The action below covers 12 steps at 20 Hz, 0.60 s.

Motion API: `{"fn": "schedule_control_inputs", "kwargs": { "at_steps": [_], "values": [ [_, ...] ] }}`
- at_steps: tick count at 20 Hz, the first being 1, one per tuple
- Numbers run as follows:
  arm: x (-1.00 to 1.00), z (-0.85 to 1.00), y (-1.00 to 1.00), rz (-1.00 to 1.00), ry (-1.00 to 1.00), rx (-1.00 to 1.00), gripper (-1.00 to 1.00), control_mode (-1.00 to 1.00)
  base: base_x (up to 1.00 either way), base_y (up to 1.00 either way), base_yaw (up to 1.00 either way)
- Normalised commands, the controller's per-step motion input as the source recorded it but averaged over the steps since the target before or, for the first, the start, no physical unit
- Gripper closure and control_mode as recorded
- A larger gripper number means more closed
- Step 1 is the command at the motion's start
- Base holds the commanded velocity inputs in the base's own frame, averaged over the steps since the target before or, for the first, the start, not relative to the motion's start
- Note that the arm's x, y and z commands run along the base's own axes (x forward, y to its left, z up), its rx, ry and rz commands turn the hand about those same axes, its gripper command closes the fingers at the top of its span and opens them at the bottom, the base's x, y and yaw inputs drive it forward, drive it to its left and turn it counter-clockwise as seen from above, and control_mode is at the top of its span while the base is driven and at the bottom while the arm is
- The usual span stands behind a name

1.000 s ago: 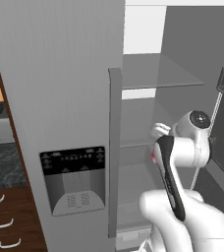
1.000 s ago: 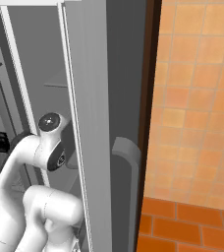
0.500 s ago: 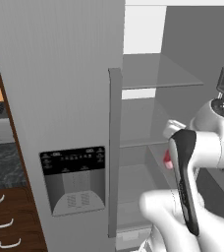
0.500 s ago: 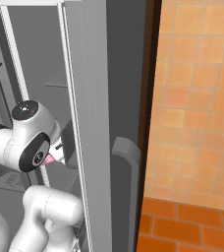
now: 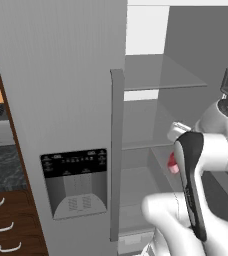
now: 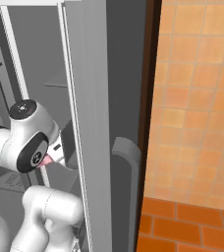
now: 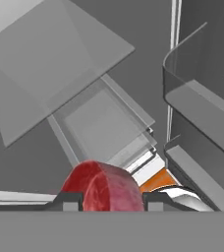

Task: Place one potato and one steak in each tupperware on the nearby counter, to pack two identical lunches.

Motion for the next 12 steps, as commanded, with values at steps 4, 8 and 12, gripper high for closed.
{"fn": "schedule_control_inputs", "kwargs": {
  "at_steps": [4,8,12],
  "values": [
    [0.00,0.00,0.00,0.00,0.00,0.00,1.00,1.00,-0.59,0.28,0.01],
    [0.00,0.00,0.00,0.00,0.00,0.00,1.00,1.00,-0.57,0.67,0.01],
    [0.00,0.00,0.00,0.00,0.00,0.00,1.00,1.00,-0.16,0.96,0.00]
  ]
}}
